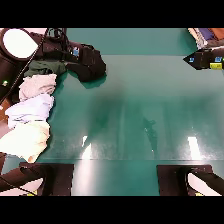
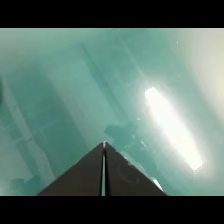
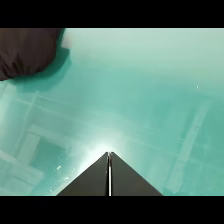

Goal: Fold the shirts.

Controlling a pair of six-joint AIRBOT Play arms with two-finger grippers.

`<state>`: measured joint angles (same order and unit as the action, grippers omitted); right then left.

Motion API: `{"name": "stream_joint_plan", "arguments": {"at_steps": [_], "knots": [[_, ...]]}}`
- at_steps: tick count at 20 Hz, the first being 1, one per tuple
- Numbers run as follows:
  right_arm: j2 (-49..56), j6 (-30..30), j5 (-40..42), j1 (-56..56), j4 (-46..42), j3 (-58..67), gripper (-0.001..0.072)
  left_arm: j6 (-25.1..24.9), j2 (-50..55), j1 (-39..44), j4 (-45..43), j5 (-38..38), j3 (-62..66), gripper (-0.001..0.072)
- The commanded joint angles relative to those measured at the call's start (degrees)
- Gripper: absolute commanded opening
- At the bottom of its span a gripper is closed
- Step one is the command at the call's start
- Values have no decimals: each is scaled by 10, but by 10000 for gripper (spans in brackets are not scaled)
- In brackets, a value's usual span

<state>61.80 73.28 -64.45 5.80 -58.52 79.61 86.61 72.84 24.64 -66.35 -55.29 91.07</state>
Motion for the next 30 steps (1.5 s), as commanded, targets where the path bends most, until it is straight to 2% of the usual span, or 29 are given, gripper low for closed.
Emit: {"name": "stream_joint_plan", "arguments": {"at_steps": [1, 12, 15, 18, 20, 21, 22, 23, 26, 28, 30], "knots": [[0, 0, 0, 0, 0, 0, 13, 0, 0, 0, 0, 0, 1, 25], [0, 0, 0, 0, 0, 0, 13, 0, 0, 0, 0, 0, 1, 25], [0, 0, 0, 0, 0, 0, 13, 4, 0, 0, 21, 20, 1, 25], [0, 0, 0, 0, 1, 0, 13, -39, 0, 0, -14, 42, 1, 25], [0, 0, 0, 0, 0, 0, 13, -45, 6, 0, -58, 52, 0, 26], [0, 0, -1, 0, 1, 0, 13, -39, 13, 0, -90, 51, 0, 70], [0, 0, -1, 0, 1, 0, 13, -3, 26, -5, -132, 50, -1, 330], [0, 0, -2, 0, 2, 0, 13, 49, 42, -14, -173, 49, -7, 514], [0, 0, -2, 0, 5, 0, 13, 112, 114, -72, -195, 23, -21, 511], [0, 0, -2, 0, 5, 0, 13, 135, 171, -116, -143, 17, -24, 512], [0, 0, -2, 0, 5, 0, 13, 135, 226, -153, -58, 25, -24, 512]]}}
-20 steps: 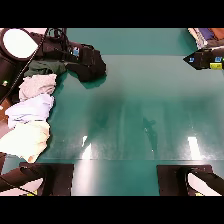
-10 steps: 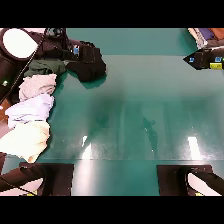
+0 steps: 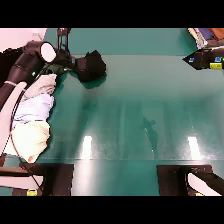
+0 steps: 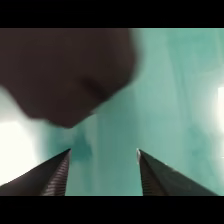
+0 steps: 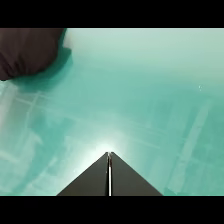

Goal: Fold the shirts.

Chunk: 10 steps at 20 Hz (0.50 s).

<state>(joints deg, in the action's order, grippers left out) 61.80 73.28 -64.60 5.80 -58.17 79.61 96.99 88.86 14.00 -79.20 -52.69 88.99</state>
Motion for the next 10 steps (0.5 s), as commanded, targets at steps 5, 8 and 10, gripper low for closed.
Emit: {"name": "stream_joint_plan", "arguments": {"at_steps": [5, 8, 10], "knots": [[0, 0, 1, 0, 1, 0, 13, 31, 146, -65, 158, 50, -3, 511], [0, 0, 0, 0, 1, 0, 13, 31, 151, -65, 178, 92, -2, 500], [0, 0, 0, 0, 1, 0, 13, 31, 151, -65, 183, 103, 4, 251]]}}
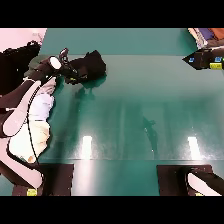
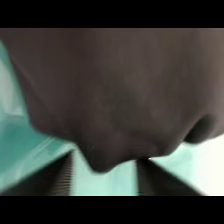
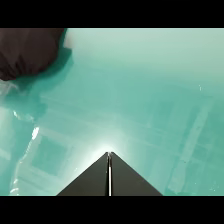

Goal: Fold the shirts.

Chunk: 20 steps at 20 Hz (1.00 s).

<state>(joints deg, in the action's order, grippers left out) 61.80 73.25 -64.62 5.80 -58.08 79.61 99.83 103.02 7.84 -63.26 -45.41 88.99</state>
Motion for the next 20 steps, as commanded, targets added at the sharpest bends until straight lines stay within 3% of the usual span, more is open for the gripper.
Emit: {"name": "stream_joint_plan", "arguments": {"at_steps": [1, 3, 4, 8, 13, 16, 20], "knots": [[0, 0, 0, 0, 0, 0, 13, 2, 10, -3, 25, 29, 9, 146], [-1, 0, 0, 0, 0, 0, 13, 2, 8, -3, 27, 17, 24, 103], [-1, 0, 0, 0, 0, 0, 13, -3, 4, -3, 27, 5, 37, 25], [-28, 0, 25, 0, 0, 1, 13, -68, -74, -3, 27, -28, 104, 23], [-116, 0, 148, 0, -5, 1, 13, -142, -250, 2, 21, -126, 219, 23], [-152, 0, 165, 0, -5, 1, 13, -148, -331, 56, -5, -161, 227, 23], [-167, 0, 150, 0, -4, 1, 13, -147, -327, 194, -41, -247, 204, 23]]}}
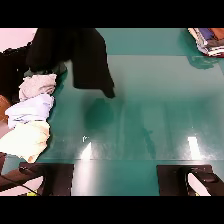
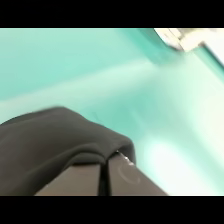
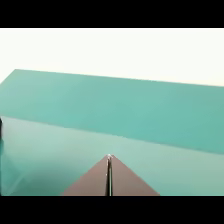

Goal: Fold the shirts.

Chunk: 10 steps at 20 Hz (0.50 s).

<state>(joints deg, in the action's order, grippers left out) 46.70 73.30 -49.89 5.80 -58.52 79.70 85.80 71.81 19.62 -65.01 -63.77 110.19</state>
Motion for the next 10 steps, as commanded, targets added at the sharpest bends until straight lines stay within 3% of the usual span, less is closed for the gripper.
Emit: {"name": "stream_joint_plan", "arguments": {"at_steps": [1, 5, 6, 7, 10], "knots": [[-17, 0, -8, 0, 0, 0, 13, -7, -5, 110, -23, -75, -28, 24], [-16, 0, -63, 0, 0, 0, 13, -8, 46, 217, -22, -49, -142, 51], [-16, 0, -74, 0, 0, 0, 13, -7, 59, 234, -21, -30, -171, 378], [-16, 0, -84, 0, 0, 0, 13, -2, 73, 242, -19, -15, -191, 658], [-17, 0, -112, 0, 0, 0, 13, 3, 100, 225, -31, -7, -201, 667]]}}
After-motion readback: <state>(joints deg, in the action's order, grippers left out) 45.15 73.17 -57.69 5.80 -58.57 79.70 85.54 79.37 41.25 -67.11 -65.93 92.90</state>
